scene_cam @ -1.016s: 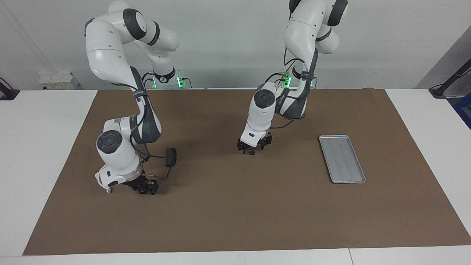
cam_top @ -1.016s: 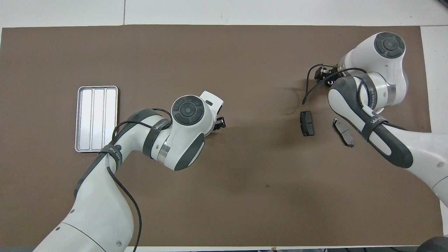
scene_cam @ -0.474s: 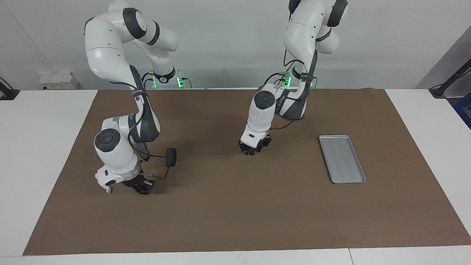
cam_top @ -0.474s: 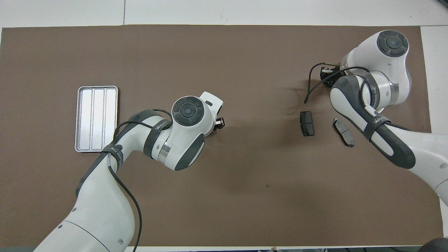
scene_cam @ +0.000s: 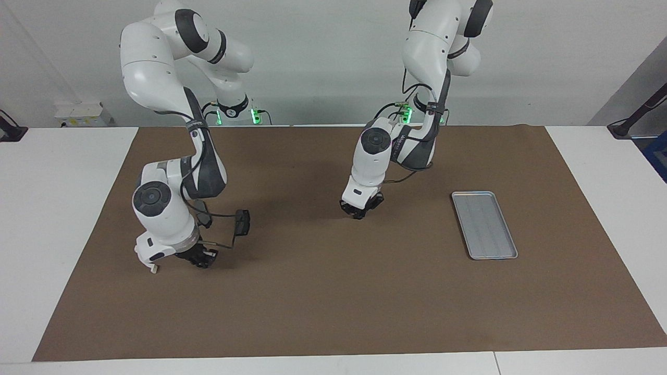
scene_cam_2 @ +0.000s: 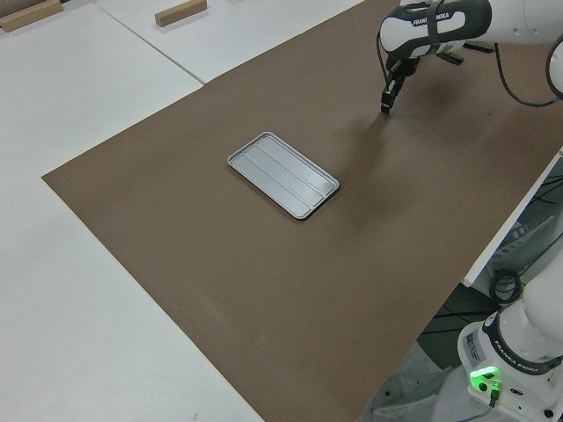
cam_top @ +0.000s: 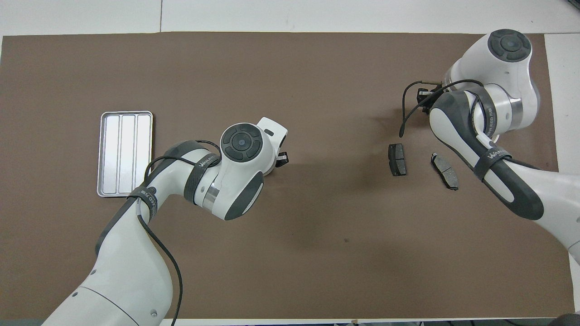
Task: Pick bearing gear from pile to tray
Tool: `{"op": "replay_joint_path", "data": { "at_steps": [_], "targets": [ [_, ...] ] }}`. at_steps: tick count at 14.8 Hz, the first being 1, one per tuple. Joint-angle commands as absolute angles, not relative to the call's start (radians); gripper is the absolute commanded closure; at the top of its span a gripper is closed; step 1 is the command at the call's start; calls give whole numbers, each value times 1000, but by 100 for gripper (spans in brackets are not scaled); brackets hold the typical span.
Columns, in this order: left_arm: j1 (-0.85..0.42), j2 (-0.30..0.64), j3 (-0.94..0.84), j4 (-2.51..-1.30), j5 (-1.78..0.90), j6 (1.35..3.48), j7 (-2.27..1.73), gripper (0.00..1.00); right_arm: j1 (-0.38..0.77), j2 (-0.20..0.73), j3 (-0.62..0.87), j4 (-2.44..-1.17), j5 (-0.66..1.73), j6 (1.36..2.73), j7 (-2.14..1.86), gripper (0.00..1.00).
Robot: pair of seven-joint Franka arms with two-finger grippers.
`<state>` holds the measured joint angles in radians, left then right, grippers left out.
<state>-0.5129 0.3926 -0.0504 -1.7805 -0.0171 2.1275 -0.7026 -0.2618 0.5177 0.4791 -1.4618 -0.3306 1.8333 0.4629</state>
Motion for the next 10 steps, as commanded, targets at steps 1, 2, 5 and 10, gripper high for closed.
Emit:
{"op": "replay_joint_path", "data": {
  "at_steps": [1, 2, 5, 10],
  "targets": [
    [-346, 191, -54, -1786, -14, 1915, -452, 100, -197, 497, 488, -1389, -305, 1709, 533, 100],
    [-280, 157, -54, -1786, -14, 1864, -342, 100, -161, 495, 488, -1373, -293, 1683, 588, 100],
    [-85, 121, -54, -1824, -14, 1836, -42, 100, -28, 492, 489, -1367, -247, 1709, 939, 100],
    [3, 58, -55, -2094, -15, 2150, 83, 100, 149, 511, 499, -1460, -216, 1896, 1372, 100]
  ]
}}
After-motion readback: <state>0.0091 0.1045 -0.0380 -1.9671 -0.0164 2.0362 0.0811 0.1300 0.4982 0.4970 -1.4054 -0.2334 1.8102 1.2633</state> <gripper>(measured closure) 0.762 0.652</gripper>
